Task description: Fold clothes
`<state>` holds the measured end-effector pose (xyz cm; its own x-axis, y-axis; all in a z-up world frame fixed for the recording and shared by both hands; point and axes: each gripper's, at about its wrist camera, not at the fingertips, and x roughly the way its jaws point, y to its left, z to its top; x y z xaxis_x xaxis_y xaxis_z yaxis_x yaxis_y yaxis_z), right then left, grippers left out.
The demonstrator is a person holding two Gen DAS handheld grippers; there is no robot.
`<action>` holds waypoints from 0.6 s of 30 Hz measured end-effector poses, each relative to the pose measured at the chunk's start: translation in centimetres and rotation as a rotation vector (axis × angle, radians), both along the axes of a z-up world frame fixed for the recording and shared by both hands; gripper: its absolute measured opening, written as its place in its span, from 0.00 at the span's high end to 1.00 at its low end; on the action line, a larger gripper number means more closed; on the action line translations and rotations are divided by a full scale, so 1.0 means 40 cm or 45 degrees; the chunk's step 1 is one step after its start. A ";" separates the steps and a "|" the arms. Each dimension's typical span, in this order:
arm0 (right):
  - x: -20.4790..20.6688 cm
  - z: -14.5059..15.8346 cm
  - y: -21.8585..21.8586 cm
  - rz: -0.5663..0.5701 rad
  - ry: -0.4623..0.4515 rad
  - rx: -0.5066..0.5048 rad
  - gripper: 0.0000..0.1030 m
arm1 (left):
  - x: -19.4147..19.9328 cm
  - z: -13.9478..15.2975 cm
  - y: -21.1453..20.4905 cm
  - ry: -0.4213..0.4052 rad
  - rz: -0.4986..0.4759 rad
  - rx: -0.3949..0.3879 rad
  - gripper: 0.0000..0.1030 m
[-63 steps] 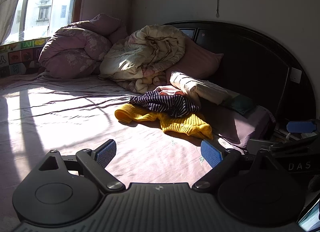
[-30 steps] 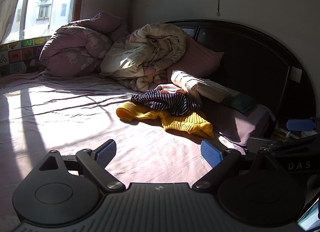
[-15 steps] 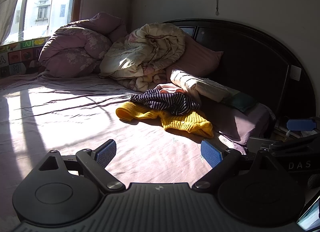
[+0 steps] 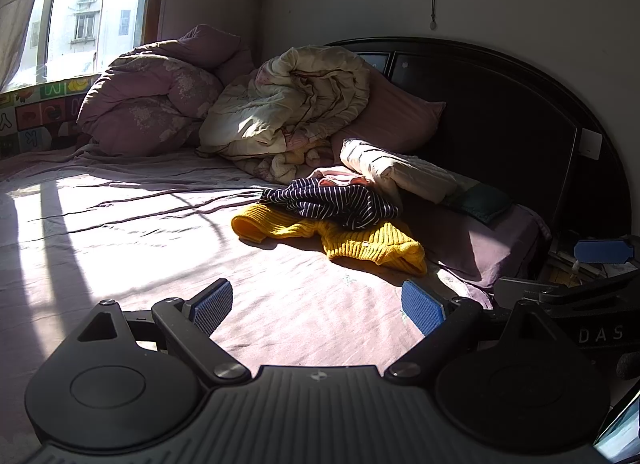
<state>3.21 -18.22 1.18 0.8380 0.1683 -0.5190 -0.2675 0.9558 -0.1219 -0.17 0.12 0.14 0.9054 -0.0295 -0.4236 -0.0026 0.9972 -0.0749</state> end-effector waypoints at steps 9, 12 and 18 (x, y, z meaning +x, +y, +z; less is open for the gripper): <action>0.001 -0.002 -0.004 -0.001 0.003 0.003 0.00 | 0.003 -0.002 -0.001 0.000 0.000 0.000 0.11; 0.010 -0.005 -0.010 -0.009 0.009 0.003 0.00 | -0.002 -0.001 0.003 -0.042 -0.011 -0.028 0.11; 0.050 -0.029 -0.021 -0.019 0.004 0.024 0.00 | 0.011 -0.027 -0.005 -0.160 -0.021 -0.011 0.11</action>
